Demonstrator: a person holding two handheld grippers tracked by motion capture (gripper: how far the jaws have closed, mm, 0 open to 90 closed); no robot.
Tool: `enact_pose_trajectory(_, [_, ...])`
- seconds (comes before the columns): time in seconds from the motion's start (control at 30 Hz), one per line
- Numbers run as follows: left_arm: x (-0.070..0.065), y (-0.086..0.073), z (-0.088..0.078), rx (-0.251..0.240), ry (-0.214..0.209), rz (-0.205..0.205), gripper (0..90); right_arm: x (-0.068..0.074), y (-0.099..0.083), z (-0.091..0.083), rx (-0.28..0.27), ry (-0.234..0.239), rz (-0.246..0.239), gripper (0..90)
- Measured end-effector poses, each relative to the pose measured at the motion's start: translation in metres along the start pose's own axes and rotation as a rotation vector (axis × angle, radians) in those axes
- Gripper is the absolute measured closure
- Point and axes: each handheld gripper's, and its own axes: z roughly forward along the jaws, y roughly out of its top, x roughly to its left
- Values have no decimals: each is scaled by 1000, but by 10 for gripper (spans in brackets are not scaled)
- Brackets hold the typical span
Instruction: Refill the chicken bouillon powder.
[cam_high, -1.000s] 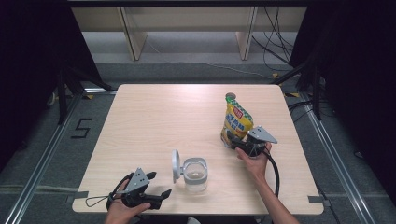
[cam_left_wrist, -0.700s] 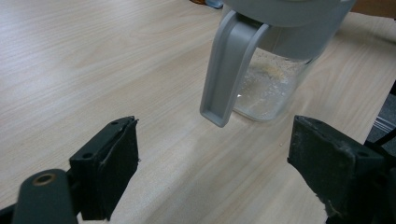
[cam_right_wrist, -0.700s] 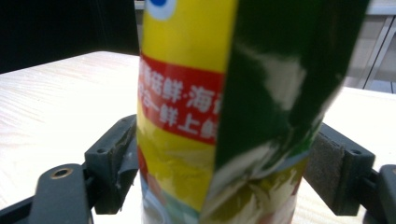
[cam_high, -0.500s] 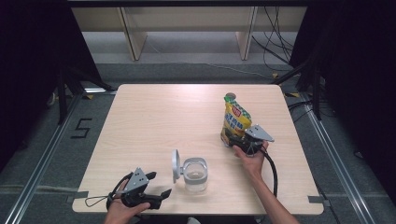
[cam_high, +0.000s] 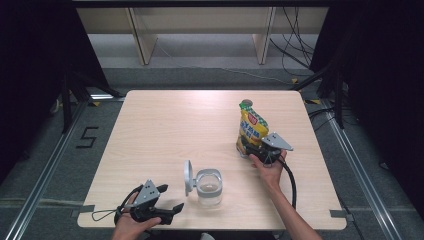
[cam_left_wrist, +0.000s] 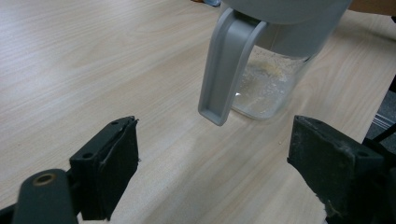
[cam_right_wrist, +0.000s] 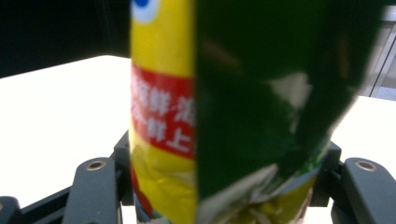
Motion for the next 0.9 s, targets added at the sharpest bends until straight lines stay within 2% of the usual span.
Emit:
enact_pose_trajectory(0.13, [-2, -1, 1, 1, -8, -26, 156, -3, 1, 3, -6, 5, -11, 342])
enact_pose_trajectory(0.2, [-2, 0, 1, -1, -9, -5, 156, -5, 1, 4, -8, 6, -29, 334])
enact_pose_trajectory(0.23, [-2, 0, 1, -1, -8, -7, 157, -4, 1, 5, -25, 2, -29, 326])
enact_pose_trajectory(0.3, [-2, -1, 1, -1, -7, -7, 156, -5, 1, 6, -19, 0, -46, 305])
enact_pose_trajectory(0.33, [-2, -1, 1, 0, -6, -26, 156, -4, 1, 6, -5, -5, -41, 304])
enact_pose_trajectory(0.37, [-3, -1, 1, 0, 1, -25, 156, -3, 1, 7, -17, -14, -42, 313])
enact_pose_trajectory(0.43, [-3, -1, 1, 1, -1, -25, 157, -4, 2, 7, 13, -2, -51, 314])
enact_pose_trajectory(0.47, [-3, -1, 1, 1, -7, -27, 157, -1, 3, 6, 43, 16, -2, 314])
enact_pose_trajectory(0.5, [-2, -1, 1, 1, -6, -17, 157, -3, 2, 7, 9, -6, -38, 313])
enact_pose_trajectory(0.57, [-2, -1, 1, 1, -6, -10, 157, -5, 2, 8, 13, 18, -39, 311])
enact_pose_trajectory(0.6, [-2, 0, 1, 11, 3, -5, 157, -5, 3, 8, 24, 12, -41, 313])
enact_pose_trajectory(0.63, [-2, 0, 1, 9, 3, -6, 157, -4, 2, 8, 12, 9, -40, 316])
enact_pose_trajectory(0.67, [-2, -1, 1, -1, -6, -8, 157, -4, 3, 7, 27, 5, -43, 327])
enact_pose_trajectory(0.7, [-2, -1, 1, 1, -6, -7, 158, -4, 3, 7, 25, 8, -42, 341])
enact_pose_trajectory(0.73, [-2, -1, 1, 1, -5, -7, 158, -3, 1, 8, -6, -14, -31, 351])
enact_pose_trajectory(0.77, [-2, -1, 1, 1, -5, -7, 158, -5, 2, 7, 8, -2, -40, 359])
enact_pose_trajectory(0.8, [-2, -1, 1, 1, -4, -24, 159, -4, 2, 6, 15, -8, -38, 366])
enact_pose_trajectory(0.83, [-2, -1, 2, -5, -5, -27, 159, -2, 2, 5, 29, 8, -1, 373])
enact_pose_trajectory(0.87, [-1, -1, 1, -7, -5, -8, 159, -2, 3, 6, 4, -10, -35, 384])
enact_pose_trajectory(0.9, [-1, -1, 1, -9, -6, -10, 159, -2, 4, 5, 8, -8, -50, 397])
